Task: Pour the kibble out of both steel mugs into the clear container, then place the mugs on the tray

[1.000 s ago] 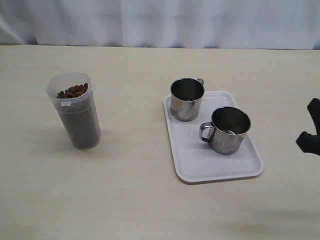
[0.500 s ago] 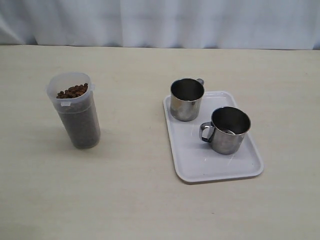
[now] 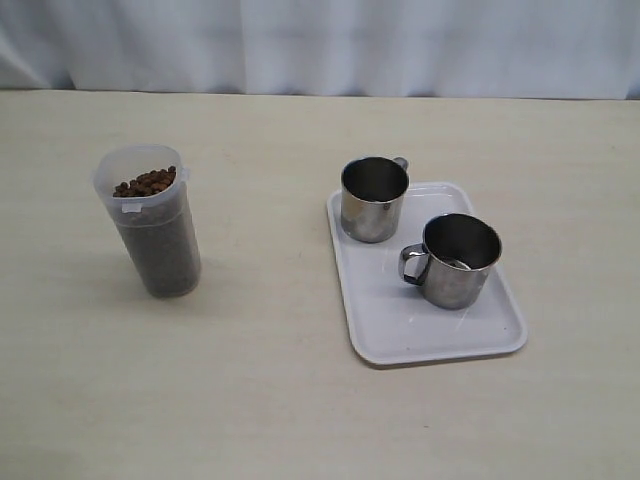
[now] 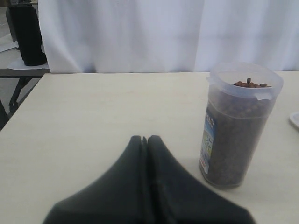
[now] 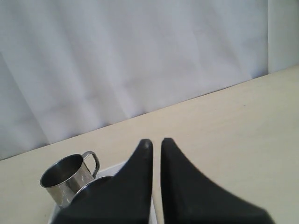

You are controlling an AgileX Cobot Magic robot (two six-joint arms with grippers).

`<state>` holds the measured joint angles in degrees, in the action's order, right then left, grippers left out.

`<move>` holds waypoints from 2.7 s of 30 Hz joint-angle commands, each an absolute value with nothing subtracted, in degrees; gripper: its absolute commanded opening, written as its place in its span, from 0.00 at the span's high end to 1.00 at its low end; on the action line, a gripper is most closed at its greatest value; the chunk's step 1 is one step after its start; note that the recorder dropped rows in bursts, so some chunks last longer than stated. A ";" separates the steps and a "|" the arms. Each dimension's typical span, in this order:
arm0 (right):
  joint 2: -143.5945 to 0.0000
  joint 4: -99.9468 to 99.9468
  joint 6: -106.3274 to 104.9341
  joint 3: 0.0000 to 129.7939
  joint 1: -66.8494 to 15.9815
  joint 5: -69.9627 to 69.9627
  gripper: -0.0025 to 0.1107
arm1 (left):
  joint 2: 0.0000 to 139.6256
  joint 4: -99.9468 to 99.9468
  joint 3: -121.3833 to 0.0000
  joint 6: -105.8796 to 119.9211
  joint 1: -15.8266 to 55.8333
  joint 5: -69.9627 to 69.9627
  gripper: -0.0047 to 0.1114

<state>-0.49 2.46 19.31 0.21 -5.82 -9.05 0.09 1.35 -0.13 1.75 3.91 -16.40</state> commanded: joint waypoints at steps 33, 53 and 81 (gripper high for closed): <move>0.00 -0.91 0.83 0.00 -5.43 -15.08 0.94 | 0.00 0.53 0.00 1.91 3.76 -15.93 0.96; 0.00 -0.66 0.81 0.00 -5.04 -11.89 0.94 | 0.00 0.54 0.00 1.91 3.76 -15.83 0.96; 0.00 -0.66 1.21 0.00 -3.39 -12.27 0.94 | 0.00 0.54 0.00 1.91 3.76 -15.96 0.96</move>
